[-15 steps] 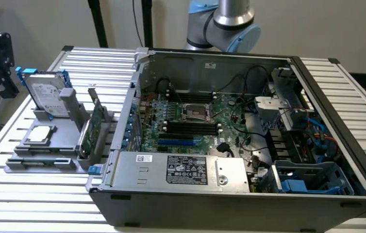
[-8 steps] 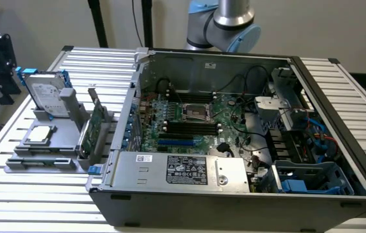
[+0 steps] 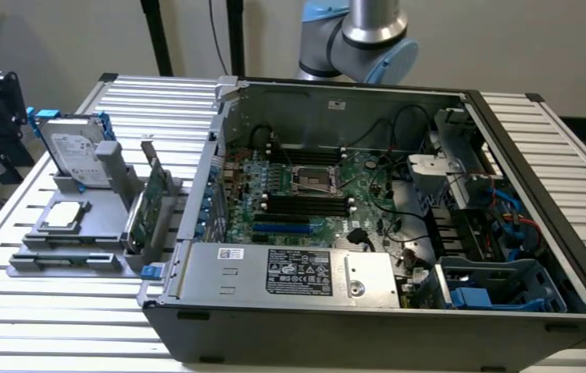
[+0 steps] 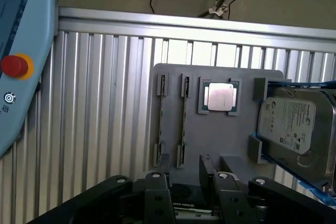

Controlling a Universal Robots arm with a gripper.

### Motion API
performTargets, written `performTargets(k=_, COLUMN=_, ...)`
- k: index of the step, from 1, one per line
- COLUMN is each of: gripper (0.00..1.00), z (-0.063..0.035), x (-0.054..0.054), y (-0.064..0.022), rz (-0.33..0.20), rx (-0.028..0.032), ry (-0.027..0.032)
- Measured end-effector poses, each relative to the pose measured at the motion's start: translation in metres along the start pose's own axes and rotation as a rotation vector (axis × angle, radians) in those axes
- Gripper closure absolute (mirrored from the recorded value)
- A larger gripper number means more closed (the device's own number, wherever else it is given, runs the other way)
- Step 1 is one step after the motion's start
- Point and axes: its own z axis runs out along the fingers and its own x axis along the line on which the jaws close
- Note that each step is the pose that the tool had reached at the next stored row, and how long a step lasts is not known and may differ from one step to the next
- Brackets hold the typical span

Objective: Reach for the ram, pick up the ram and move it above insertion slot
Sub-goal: 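Pick up the ram and move it above insertion slot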

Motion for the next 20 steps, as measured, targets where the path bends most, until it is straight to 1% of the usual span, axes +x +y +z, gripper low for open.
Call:
performTargets(k=8, gripper=0.64, z=0.0146, x=0.010, y=0.0007, rz=0.000, rx=0.0000, ry=-0.0002)
performTargets(k=20, gripper=0.64, z=0.0363, x=0.015, y=0.0009, rz=0.000, rx=0.0000, ry=-0.0002)
